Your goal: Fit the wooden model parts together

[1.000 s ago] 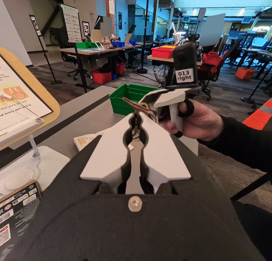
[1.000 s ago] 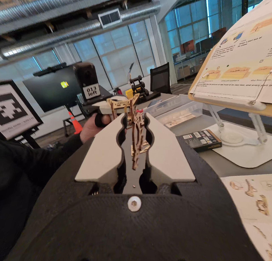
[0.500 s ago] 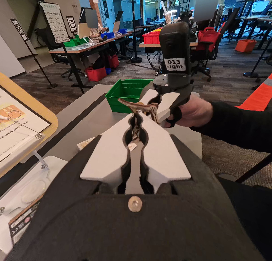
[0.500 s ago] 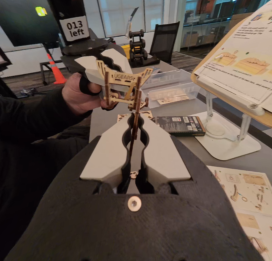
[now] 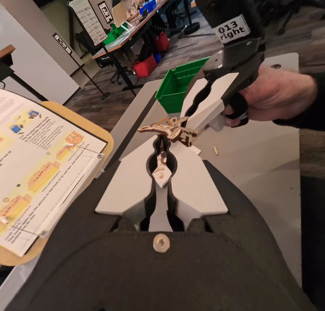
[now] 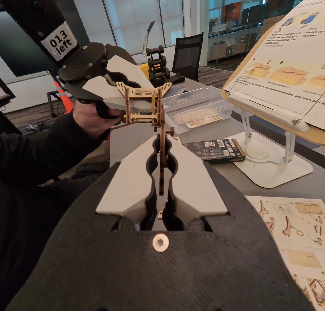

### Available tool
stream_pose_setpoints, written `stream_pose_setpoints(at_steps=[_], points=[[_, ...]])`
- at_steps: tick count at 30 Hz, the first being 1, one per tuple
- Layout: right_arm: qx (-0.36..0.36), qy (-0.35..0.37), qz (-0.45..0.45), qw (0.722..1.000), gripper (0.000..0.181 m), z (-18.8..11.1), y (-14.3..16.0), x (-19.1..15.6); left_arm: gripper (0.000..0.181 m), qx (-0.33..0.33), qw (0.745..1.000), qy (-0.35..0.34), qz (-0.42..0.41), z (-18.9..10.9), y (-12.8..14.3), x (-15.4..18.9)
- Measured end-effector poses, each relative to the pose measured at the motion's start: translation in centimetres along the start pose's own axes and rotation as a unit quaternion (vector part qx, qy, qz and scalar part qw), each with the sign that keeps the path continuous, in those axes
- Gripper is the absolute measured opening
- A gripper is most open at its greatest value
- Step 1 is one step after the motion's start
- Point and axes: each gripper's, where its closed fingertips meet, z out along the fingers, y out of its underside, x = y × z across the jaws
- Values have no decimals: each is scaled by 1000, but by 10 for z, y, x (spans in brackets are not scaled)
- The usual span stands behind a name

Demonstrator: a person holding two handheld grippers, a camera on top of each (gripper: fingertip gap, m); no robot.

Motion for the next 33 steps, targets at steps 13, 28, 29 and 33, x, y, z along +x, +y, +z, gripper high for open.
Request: stream_pose_setpoints(at_steps=[13, 28, 29, 33], points=[[42, -78, 88, 992, 0, -8, -13, -3, 0, -79, 993, -32, 86, -2, 6, -7], [53, -154, 184, 969, 0, -9, -13, -5, 0, -127, 964, -47, 228, -8, 2, -5], [56, -158, 184, 969, 0, -9, -13, -5, 0, -129, 962, -51, 237, -9, 1, -6], [72, -181, 189, 963, 0, -9, -16, -10, 0, -128, 951, -59, 273, -14, -4, -4]])
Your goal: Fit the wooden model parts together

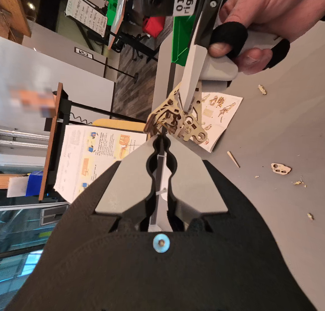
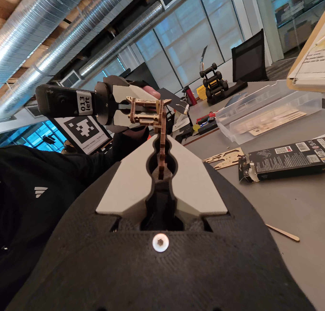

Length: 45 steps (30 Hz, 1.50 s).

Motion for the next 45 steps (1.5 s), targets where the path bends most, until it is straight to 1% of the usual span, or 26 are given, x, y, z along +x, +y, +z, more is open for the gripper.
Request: stream_pose_setpoints(at_steps=[5, 9, 12, 15, 18, 20, 23, 27, 45], points=[[0, -17, 0, 1000, 0, 3, 1, -5, 0, -5, 999, -3, 43, -7, 0, 0], [7, -14, -24, 1000, 0, 7, -1, -8, 0, -4, 1000, 9, 28, -11, 1, -2], [14, -6, -37, 999, 0, 9, -3, -7, 0, -3, 1000, 14, -16, -11, 1, -4], [17, -3, -44, 999, 0, 10, -3, -8, 0, -20, 1000, 6, 0, -12, 7, -5], [33, -17, -32, 999, 0, 10, -6, -10, 0, -8, 1000, 5, 2, -16, 2, -8], [44, -26, -25, 998, 0, 10, -7, -11, 0, -4, 1000, 3, 19, -18, 1, -9], [63, -26, -24, 997, 0, 10, -9, -11, 0, -3, 1000, -3, 29, -18, 0, -11], [79, -51, -12, 995, 0, 9, -10, -14, 0, 9, 999, -12, 33, -21, -4, -13], [142, -69, 7, 987, 0, 3, -18, -10, 0, 27, 998, -49, 40, -19, -9, -17]])
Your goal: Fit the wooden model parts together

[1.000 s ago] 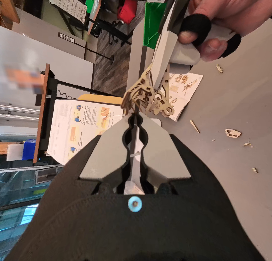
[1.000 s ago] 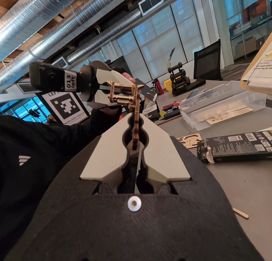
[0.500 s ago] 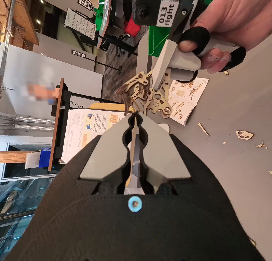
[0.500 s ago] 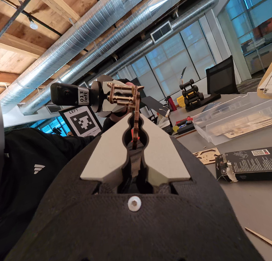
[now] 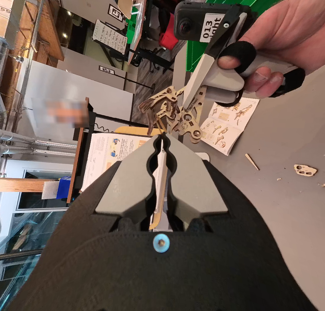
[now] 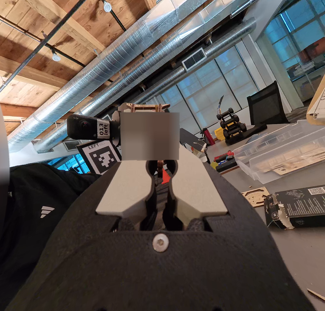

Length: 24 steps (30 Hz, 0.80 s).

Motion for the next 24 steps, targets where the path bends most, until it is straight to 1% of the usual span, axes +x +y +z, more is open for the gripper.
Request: stream_pose_setpoints(at_steps=[10, 15, 24], points=[[12, -11, 11, 1000, 0, -4, -2, 0, 0, 15, 1000, -11, 10, 3, -1, 0], [22, -16, 20, 999, 0, -6, -4, 2, 0, 19, 1000, -4, 8, 8, 1, 6], [28, -5, 13, 1000, 0, -10, -5, 6, 0, 20, 1000, -13, -7, 10, 2, 5]])
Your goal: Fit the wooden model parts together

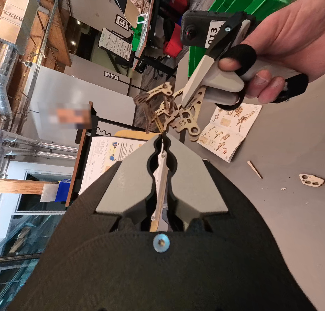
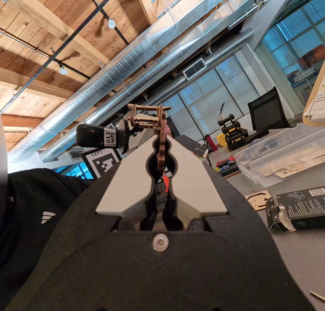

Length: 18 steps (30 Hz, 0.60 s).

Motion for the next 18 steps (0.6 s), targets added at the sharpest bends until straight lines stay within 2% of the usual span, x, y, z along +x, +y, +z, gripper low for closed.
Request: stream_pose_setpoints(at_steps=[10, 12, 18], points=[[28, 12, 3, 1000, 0, -7, -12, 3, 0, -12, 1000, -10, 20, 2, 2, 8], [7, 27, -13, 1000, 0, -5, -6, 5, 0, -11, 1000, -13, 11, 3, -1, 8], [18, 26, -13, 999, 0, -7, -10, 5, 0, -19, 999, -27, 20, 5, 0, 8]])
